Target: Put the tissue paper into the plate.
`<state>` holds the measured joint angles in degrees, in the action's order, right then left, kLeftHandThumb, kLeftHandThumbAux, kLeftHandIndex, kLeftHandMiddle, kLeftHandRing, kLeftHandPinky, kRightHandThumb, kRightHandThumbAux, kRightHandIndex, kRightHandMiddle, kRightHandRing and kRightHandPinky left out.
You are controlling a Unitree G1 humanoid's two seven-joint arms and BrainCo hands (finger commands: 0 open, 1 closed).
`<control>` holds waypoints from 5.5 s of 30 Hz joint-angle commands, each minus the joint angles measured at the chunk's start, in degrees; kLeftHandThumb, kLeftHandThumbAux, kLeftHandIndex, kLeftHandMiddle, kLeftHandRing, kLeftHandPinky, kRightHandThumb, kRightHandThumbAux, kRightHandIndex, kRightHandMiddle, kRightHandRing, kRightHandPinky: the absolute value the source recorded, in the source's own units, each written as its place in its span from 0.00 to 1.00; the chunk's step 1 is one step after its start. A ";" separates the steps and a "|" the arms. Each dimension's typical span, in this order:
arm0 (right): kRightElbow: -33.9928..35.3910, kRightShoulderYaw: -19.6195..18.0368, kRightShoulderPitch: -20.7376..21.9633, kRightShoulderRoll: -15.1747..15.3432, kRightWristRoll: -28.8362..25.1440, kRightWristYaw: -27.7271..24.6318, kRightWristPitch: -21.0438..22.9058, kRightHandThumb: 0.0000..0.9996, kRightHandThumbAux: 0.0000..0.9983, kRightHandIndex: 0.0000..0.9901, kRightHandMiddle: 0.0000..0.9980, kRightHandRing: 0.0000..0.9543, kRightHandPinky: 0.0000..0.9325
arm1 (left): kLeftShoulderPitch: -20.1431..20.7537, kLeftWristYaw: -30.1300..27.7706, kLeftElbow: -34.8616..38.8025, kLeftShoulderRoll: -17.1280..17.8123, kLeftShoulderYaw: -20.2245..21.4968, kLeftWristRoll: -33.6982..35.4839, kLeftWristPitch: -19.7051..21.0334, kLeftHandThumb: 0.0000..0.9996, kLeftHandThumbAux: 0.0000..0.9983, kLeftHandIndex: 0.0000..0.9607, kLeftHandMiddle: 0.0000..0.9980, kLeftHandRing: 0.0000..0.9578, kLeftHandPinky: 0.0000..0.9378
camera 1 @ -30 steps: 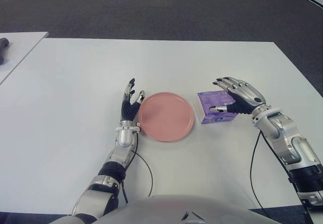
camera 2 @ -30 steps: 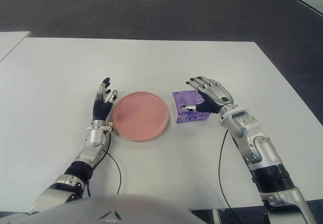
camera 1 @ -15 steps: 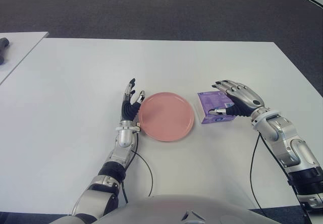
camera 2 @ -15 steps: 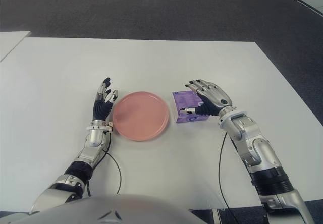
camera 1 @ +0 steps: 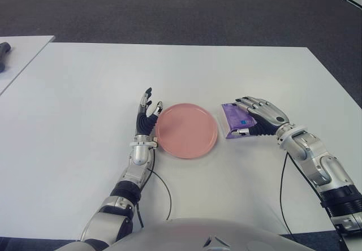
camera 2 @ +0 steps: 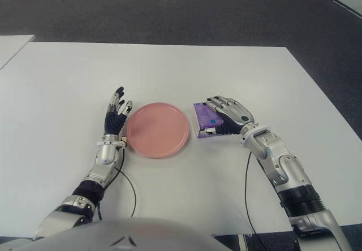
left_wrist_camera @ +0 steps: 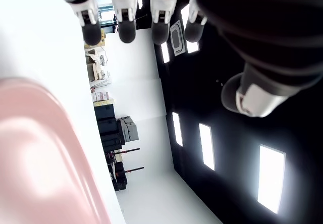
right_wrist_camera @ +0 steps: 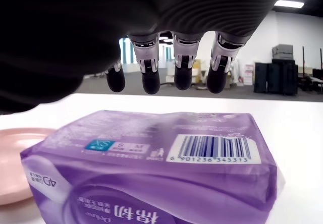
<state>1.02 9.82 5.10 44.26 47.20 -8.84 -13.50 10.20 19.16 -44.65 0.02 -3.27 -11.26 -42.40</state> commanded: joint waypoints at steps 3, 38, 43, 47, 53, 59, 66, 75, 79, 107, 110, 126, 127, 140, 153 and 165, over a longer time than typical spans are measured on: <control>-1.96 0.90 1.40 0.33 0.84 0.84 -1.15 0.29 0.23 0.00 0.00 0.00 0.00 | -5.49 0.45 -4.82 0.03 -0.48 -1.26 -0.12 0.01 0.49 0.00 0.00 0.00 0.00; -34.60 17.73 9.84 -3.71 13.36 20.01 -8.86 0.27 0.20 0.00 0.00 0.00 0.00 | -5.70 0.49 -4.46 0.01 -0.53 -1.31 -0.34 0.01 0.49 0.00 0.00 0.00 0.00; -38.12 21.96 11.21 -3.49 15.34 23.29 -9.33 0.27 0.19 0.00 0.00 0.00 0.00 | -5.86 0.30 -4.34 0.00 -0.41 -1.11 -0.02 0.00 0.49 0.00 0.00 0.00 0.00; -40.13 24.71 12.21 -3.69 16.05 25.43 -8.94 0.26 0.20 0.00 0.00 0.00 0.00 | -5.93 -0.08 -4.32 0.03 -0.31 -0.81 0.00 0.01 0.49 0.00 0.00 0.00 0.00; -43.07 28.68 12.64 -4.67 16.90 29.93 -8.81 0.27 0.23 0.00 0.00 0.00 0.00 | -5.88 -0.62 -4.54 0.06 -0.17 -0.30 -0.14 0.01 0.49 0.00 0.00 0.00 0.00; -44.95 30.66 13.89 -5.04 16.58 32.61 -8.34 0.31 0.26 0.00 0.00 0.00 0.00 | -5.92 -0.86 -4.40 0.18 -0.20 -0.28 -0.05 0.01 0.50 0.00 0.00 0.00 0.00; -46.08 32.21 14.68 -5.38 16.13 35.12 -7.99 0.32 0.30 0.00 0.00 0.00 0.00 | -5.94 -0.71 -4.25 0.18 -0.21 -0.47 -0.05 0.00 0.50 0.00 0.00 0.00 0.00; -46.02 33.96 14.27 -5.59 16.44 39.03 -7.42 0.28 0.34 0.00 0.00 0.00 0.00 | -5.88 -0.63 -4.22 0.26 -0.32 -0.68 -0.42 0.01 0.50 0.00 0.00 0.00 0.00; -46.07 34.52 14.33 -5.63 16.29 39.50 -7.23 0.28 0.36 0.00 0.00 0.00 0.00 | -5.90 -0.97 -4.10 0.25 -0.30 -0.46 -0.19 0.01 0.49 0.00 0.00 0.00 0.00; -38.79 27.91 9.90 -8.75 7.03 43.09 -3.42 0.85 0.68 0.40 0.54 0.83 0.88 | -5.73 -0.94 -3.90 -0.24 -0.30 -0.55 0.33 0.02 0.47 0.00 0.00 0.00 0.00; -37.99 27.60 9.38 -9.04 6.98 43.21 -3.60 0.85 0.68 0.40 0.54 0.85 0.89 | -5.67 -1.04 -3.97 -0.24 -0.33 -0.52 0.25 0.03 0.48 0.00 0.00 0.00 0.00; -36.95 26.40 8.24 -9.75 5.28 44.34 -6.28 0.85 0.68 0.40 0.55 0.87 0.90 | -5.56 -0.45 -4.00 -0.66 -0.07 -0.49 0.37 0.03 0.49 0.00 0.00 0.00 0.00; -36.99 26.33 8.24 -9.78 5.25 44.41 -6.42 0.85 0.68 0.40 0.55 0.88 0.90 | -5.53 -0.42 -4.03 -0.67 -0.06 -0.50 0.39 0.03 0.49 0.00 0.00 0.00 0.00; -37.27 25.55 8.25 -10.70 5.16 45.52 -7.15 0.86 0.68 0.40 0.55 0.88 0.91 | -5.09 -0.40 -4.65 -0.73 0.05 -0.41 0.21 0.03 0.49 0.00 0.00 0.00 0.00; -33.42 20.88 8.31 -10.17 2.11 45.61 -8.04 0.85 0.68 0.40 0.55 0.89 0.90 | -4.64 -0.25 -5.21 -0.71 0.33 -0.32 0.37 0.03 0.49 0.00 0.00 0.00 0.00; -17.96 10.97 8.22 -8.36 -2.03 36.73 -3.19 0.86 0.68 0.41 0.54 0.88 0.84 | -3.62 -0.49 -6.67 -0.60 0.51 -0.15 -0.05 0.03 0.50 0.00 0.00 0.00 0.00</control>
<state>-21.87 23.35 13.94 35.22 46.67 30.69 -18.11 10.92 18.69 -45.78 -0.60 -2.77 -11.10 -42.53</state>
